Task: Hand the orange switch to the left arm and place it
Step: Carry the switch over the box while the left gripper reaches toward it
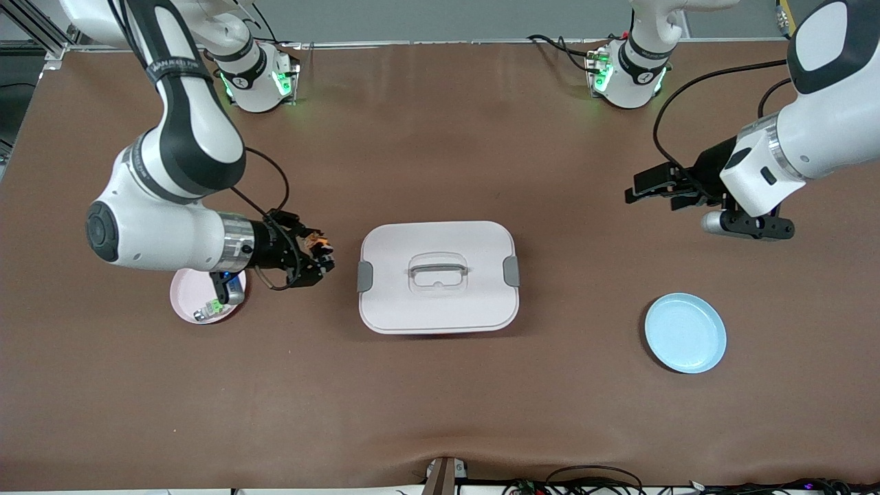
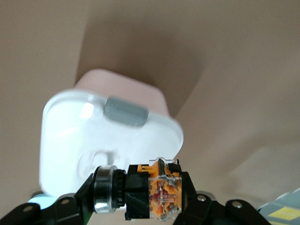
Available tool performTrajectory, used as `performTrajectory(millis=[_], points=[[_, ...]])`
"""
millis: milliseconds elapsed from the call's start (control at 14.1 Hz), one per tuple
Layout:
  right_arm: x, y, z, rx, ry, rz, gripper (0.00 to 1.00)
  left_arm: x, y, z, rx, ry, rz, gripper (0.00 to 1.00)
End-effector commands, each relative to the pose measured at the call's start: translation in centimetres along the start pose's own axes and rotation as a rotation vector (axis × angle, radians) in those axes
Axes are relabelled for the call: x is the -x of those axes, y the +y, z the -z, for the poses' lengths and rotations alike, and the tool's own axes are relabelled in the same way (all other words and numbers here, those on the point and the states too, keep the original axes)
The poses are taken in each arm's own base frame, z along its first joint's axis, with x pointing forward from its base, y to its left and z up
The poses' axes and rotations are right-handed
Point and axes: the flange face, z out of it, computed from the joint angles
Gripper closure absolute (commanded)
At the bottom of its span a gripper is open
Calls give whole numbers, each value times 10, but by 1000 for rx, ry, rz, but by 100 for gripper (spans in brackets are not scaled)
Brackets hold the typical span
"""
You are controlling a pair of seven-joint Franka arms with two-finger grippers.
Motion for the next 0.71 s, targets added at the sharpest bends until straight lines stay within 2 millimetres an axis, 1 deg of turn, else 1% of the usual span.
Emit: performTrajectory(millis=[0,71,142,284,426,497,639], points=[[37,-11,17,-36,-20,-62,100,0,22,-1,174,42,21,0],[52,-14,20,-45,-22,-77,100,-2,30,-4,235,52,35,0],[60,-16,20,-49,-24,-96,100,1,42,-13,254,53,37,0],[92,-19,17,-50,-41,-113,100,5,63,-24,259,59,38,0],[110,-27,18,-59,-49,-146,100,8,84,-37,277,70,47,0],[120,-31,17,-61,-56,-163,100,11,98,-45,287,82,63,0],[142,-41,7,-61,-66,-198,100,9,117,-60,307,102,112,0]])
